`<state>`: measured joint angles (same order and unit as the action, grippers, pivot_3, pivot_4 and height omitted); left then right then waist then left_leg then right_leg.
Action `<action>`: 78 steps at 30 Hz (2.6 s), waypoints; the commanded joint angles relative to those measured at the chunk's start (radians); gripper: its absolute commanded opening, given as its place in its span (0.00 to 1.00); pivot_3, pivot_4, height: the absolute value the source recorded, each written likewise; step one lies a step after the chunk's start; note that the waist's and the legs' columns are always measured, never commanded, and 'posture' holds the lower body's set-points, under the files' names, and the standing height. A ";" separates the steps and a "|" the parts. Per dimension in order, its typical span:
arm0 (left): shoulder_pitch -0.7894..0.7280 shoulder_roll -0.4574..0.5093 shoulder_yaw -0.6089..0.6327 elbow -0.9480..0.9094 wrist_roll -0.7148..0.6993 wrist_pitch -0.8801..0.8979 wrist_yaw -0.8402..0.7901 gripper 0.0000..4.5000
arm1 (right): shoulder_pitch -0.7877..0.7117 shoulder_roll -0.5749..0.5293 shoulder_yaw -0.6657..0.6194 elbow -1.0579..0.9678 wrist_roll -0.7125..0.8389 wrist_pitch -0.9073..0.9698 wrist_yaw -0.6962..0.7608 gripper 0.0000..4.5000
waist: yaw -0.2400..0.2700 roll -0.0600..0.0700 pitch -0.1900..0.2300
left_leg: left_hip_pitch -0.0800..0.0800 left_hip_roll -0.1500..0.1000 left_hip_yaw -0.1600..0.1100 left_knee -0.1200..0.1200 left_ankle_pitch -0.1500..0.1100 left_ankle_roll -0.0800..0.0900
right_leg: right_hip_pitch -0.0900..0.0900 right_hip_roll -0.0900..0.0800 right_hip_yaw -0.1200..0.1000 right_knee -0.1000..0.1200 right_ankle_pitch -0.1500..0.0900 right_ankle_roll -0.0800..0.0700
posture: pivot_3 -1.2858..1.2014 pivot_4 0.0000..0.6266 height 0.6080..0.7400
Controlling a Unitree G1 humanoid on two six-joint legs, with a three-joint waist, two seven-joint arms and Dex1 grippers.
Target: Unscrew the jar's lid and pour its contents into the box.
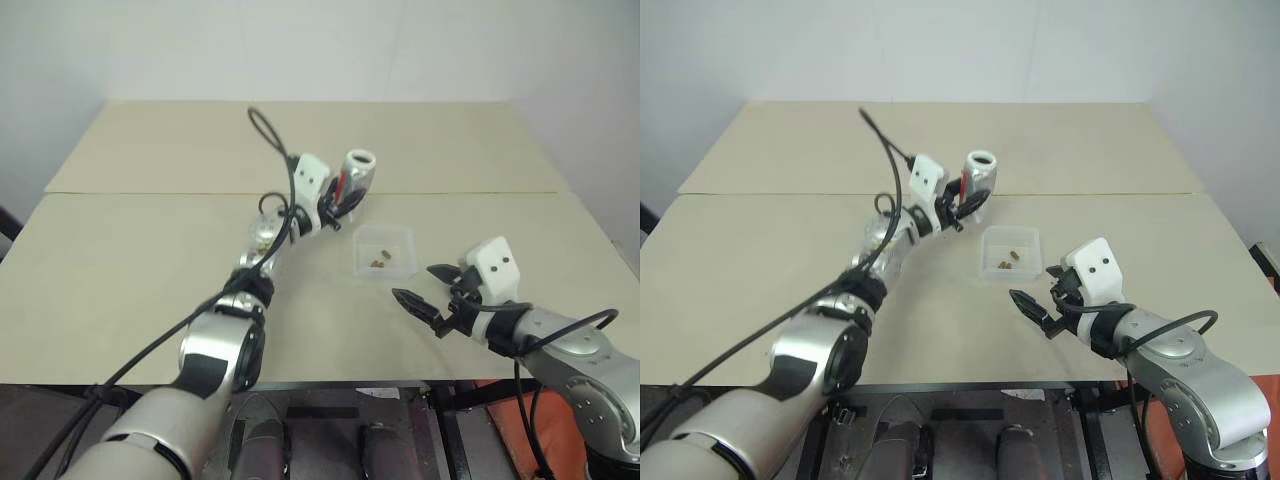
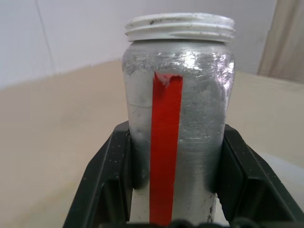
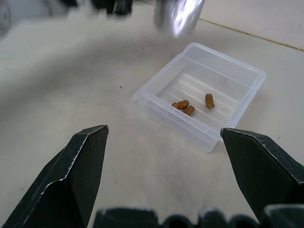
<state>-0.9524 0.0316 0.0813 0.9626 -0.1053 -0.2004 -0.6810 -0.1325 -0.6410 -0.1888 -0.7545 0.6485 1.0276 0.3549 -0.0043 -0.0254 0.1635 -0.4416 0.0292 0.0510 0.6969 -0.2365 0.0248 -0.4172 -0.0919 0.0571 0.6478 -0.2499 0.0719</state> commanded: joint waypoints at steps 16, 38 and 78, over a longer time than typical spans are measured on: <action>0.299 -0.006 -0.095 -0.444 0.015 0.051 0.154 0.43 | -0.011 -0.010 0.028 0.001 -0.036 -0.055 0.028 0.99 | 0.007 0.001 -0.001 | 0.002 0.000 -0.007 0.000 0.000 0.000 | 0.003 0.000 0.000 -0.001 0.000 0.000 | 0.52 0.24 1.00; 0.375 0.022 -0.105 -0.460 0.005 0.020 0.175 0.99 | -0.026 -0.004 0.063 0.035 -0.084 -0.080 0.056 1.00 | 0.007 0.001 -0.001 | 0.011 0.000 -0.008 -0.002 0.000 0.000 | 0.013 0.000 -0.001 -0.007 0.000 0.000 | 0.52 0.24 1.00; 0.989 0.502 0.033 -1.429 -0.420 0.489 -0.086 0.99 | 0.148 -0.461 -0.174 0.327 -0.221 -0.572 0.717 1.00 | -0.007 0.002 -0.001 | 0.027 0.003 0.002 -0.006 -0.002 0.002 | 0.029 0.000 0.000 -0.018 -0.001 -0.002 | 0.52 0.24 1.00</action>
<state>0.0261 0.5402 0.1185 -0.4453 -0.5352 0.2922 -0.7889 0.0157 -1.0809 -0.3321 -0.4292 0.4340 0.4922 1.0429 -0.0110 -0.0237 0.1623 -0.4142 0.0322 0.0535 0.6910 -0.2385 0.0266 -0.3883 -0.0919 0.0576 0.6298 -0.2506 0.0701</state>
